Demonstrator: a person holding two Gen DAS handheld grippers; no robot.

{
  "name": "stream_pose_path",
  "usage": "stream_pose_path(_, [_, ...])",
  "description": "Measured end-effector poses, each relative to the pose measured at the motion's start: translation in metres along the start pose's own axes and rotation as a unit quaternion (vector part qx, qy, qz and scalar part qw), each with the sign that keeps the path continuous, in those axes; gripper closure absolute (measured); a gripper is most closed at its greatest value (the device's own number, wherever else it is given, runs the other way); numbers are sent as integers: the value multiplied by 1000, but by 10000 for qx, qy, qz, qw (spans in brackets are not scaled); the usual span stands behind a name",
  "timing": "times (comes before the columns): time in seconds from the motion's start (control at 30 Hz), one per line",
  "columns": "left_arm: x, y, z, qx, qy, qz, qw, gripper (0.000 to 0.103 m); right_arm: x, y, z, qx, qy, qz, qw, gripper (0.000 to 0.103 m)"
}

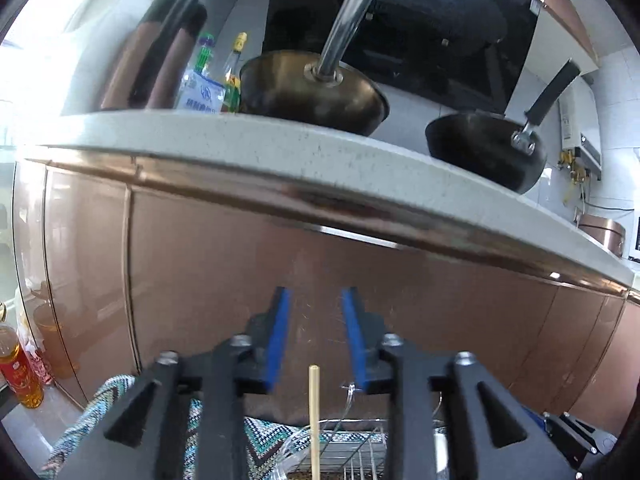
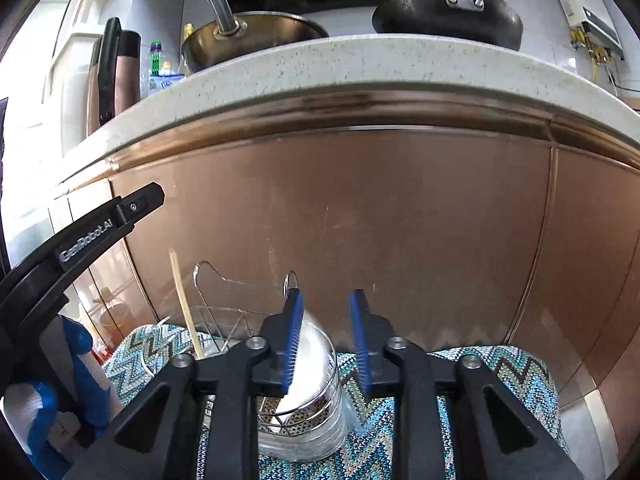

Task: Organize utensils
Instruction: 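Drop the chopstick into the holder with the left tool while the right tool drops the spoon in, then move both open tools back down over the remaining utensils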

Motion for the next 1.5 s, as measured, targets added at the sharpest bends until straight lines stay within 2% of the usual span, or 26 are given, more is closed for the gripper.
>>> stream_pose_path(0.13, [26, -33, 5, 16, 202, -235, 9995, 64, 15, -28, 4, 18, -21, -182, 9998, 72])
stream_pose_path(0.3, [64, -83, 27, -26, 246, -484, 9985, 63, 34, -84, 10, 70, -94, -460, 9989, 72])
stream_pose_path(0.47, [98, -139, 51, 198, 377, -537, 9976, 58, 50, -146, 10, 76, -81, -640, 9979, 71])
stream_pose_path(0.53, [108, -165, 59, 329, 486, -597, 9965, 46, 53, -176, 9, 85, -91, -720, 9973, 70])
stream_pose_path(0.73, [124, -220, 79, 275, 619, -463, 9966, 44, 55, -241, 14, 71, -232, -847, 9961, 67])
stream_pose_path(0.8, [123, -229, 83, 166, 660, -256, 9973, 44, 52, -259, 13, 120, -248, -817, 9963, 67])
stream_pose_path(0.9, [115, -234, 88, -28, 689, 268, 9973, 44, 49, -273, 10, 190, -243, -655, 9974, 67])
stream_pose_path(1.07, [84, -236, 89, -241, 923, 1093, 9894, 44, 35, -279, -5, 256, -222, -232, 9992, 67])
stream_pose_path(1.17, [60, -231, 89, -351, 1003, 1568, 9819, 44, 21, -279, -17, 270, -176, 43, 9995, 67])
stream_pose_path(1.33, [26, -216, 91, -481, 966, 2078, 9722, 44, -7, -263, -34, 366, -86, 580, 9976, 67])
stream_pose_path(1.43, [2, -193, 95, -761, 657, 2653, 9589, 45, -23, -251, -42, 458, 7, 891, 9950, 68])
stream_pose_path(1.5, [-11, -179, 94, -838, 623, 2950, 9498, 45, -33, -240, -48, 511, 49, 1101, 9926, 68])
Point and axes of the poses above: each gripper's, at about its wrist camera, not at the fingertips, and y roughly the way its jaws point, z to its left, x to its top, the point moved 1 cm from there along y, roughly the way its jaws point, and after that the axes turned 9 degrees about y, right-handed, at the moved point
